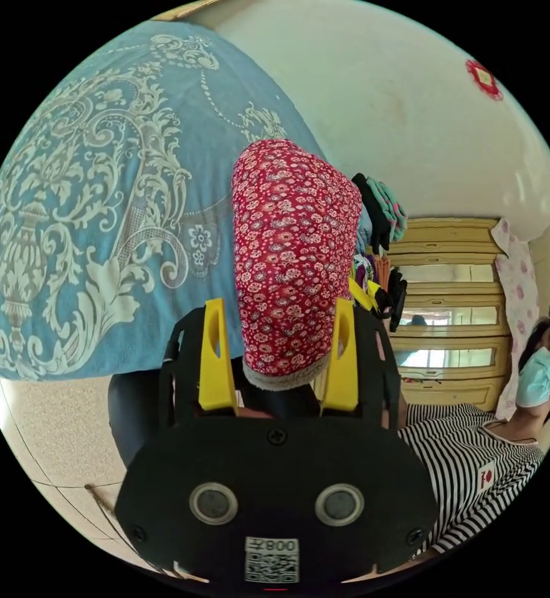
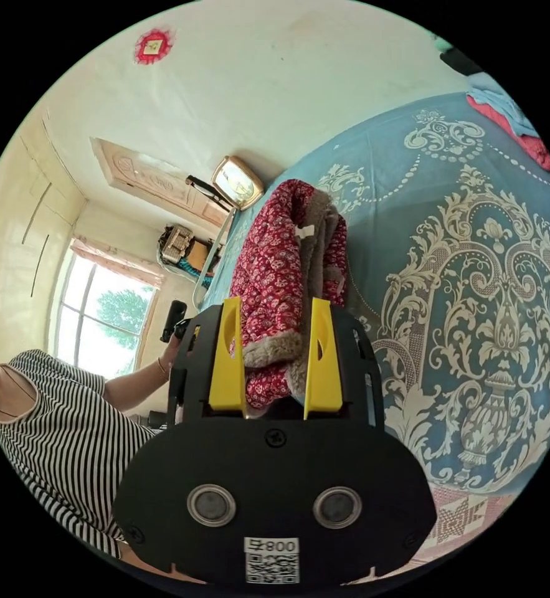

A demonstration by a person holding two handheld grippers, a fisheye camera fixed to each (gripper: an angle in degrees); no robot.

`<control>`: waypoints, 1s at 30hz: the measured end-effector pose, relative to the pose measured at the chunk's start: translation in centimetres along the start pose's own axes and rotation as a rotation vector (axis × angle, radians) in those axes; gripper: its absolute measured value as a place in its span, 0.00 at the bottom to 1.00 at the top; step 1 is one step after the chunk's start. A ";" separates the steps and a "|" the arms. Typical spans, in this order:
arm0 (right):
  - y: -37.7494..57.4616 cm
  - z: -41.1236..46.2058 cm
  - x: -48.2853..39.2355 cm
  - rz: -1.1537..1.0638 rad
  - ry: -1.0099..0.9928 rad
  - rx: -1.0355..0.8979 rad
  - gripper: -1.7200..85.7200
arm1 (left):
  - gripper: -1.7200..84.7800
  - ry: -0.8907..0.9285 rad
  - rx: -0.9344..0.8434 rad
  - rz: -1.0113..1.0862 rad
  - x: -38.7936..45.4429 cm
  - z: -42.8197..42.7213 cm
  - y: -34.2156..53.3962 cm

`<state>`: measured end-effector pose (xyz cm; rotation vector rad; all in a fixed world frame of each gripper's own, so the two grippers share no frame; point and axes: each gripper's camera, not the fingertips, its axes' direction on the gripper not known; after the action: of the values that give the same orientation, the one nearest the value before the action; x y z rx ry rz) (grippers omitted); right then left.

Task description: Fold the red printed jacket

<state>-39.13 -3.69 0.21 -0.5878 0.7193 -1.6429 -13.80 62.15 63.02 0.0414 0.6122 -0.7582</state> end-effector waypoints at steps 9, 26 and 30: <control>-1.0 3.0 8.8 0.180 -0.144 -0.249 0.25 | 0.30 0.176 -0.104 -0.060 -5.2 5.2 -1.5; 1.9 -1.8 13.2 0.346 -0.397 -0.170 0.17 | 0.22 0.397 -0.131 -0.028 -3.9 7.5 -1.7; 3.2 -4.2 11.2 0.324 -0.428 -0.155 0.17 | 0.22 0.401 -0.144 0.002 -1.2 6.8 -0.4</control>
<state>-42.08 -14.53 -5.09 -0.8540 0.5896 -1.1195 -11.31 60.93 69.32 0.0617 1.0466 -0.7068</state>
